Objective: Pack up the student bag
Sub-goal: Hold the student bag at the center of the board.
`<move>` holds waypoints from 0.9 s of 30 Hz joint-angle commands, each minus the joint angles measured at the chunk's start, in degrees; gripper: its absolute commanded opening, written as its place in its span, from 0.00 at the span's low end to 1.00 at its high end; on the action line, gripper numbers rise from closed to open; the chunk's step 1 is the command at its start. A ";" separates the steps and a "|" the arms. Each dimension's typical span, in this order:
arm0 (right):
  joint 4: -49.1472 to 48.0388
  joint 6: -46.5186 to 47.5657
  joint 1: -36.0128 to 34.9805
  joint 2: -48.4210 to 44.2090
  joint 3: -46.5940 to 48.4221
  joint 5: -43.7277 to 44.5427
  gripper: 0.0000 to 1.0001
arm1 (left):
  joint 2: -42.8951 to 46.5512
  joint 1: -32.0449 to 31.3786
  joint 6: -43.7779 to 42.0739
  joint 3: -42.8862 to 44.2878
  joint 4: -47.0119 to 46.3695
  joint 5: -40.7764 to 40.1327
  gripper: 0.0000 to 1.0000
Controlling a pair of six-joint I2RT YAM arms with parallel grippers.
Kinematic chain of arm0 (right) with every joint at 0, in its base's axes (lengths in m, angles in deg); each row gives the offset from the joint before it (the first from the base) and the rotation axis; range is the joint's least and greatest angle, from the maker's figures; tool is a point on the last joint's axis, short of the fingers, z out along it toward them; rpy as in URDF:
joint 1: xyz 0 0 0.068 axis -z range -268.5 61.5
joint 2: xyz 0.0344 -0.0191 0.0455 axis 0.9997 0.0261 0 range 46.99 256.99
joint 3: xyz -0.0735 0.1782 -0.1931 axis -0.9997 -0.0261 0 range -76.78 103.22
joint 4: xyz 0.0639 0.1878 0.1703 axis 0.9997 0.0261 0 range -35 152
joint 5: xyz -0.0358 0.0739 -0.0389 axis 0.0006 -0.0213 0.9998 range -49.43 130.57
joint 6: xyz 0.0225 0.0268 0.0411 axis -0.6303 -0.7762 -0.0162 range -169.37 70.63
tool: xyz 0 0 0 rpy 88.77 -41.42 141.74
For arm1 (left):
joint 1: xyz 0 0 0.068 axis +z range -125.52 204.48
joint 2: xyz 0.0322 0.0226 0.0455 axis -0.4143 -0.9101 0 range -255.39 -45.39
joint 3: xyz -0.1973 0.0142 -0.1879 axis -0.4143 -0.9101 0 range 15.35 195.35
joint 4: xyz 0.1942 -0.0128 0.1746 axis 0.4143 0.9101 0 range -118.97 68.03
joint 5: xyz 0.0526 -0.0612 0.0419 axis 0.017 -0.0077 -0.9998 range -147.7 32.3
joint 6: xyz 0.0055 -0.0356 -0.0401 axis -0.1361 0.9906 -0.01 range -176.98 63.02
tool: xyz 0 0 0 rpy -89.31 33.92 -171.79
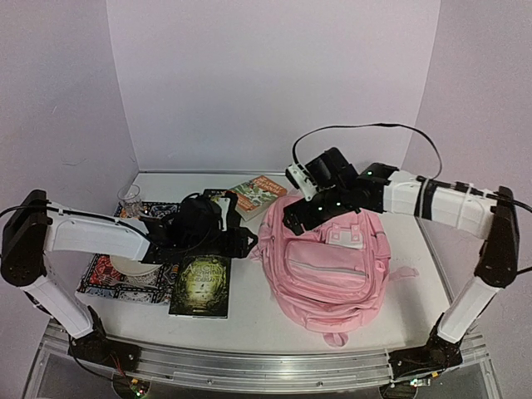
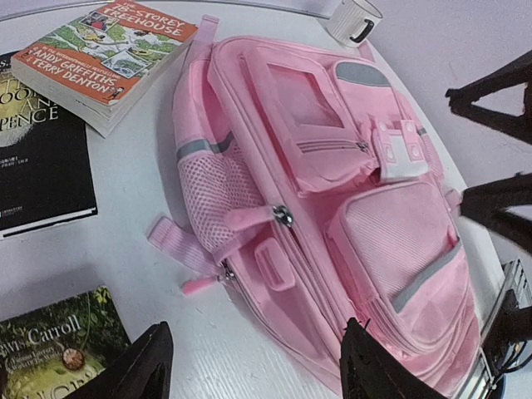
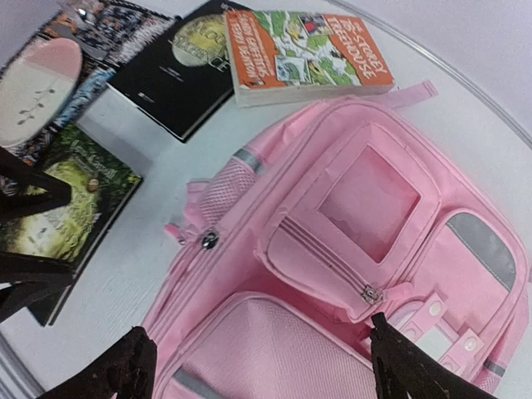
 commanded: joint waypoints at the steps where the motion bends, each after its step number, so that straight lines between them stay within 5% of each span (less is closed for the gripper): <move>1: 2.29 -1.23 0.06 9.31 5.06 7.79 0.87 | -4.93 3.82 -10.69 6.79 0.16 5.76 0.71; 17: 2.18 -0.53 0.95 24.21 12.86 13.27 0.68 | -15.45 10.00 -12.56 14.26 0.06 21.21 0.70; 27: 1.47 0.16 0.97 22.39 12.04 9.80 0.20 | -18.81 12.87 0.04 15.10 -4.52 30.98 0.66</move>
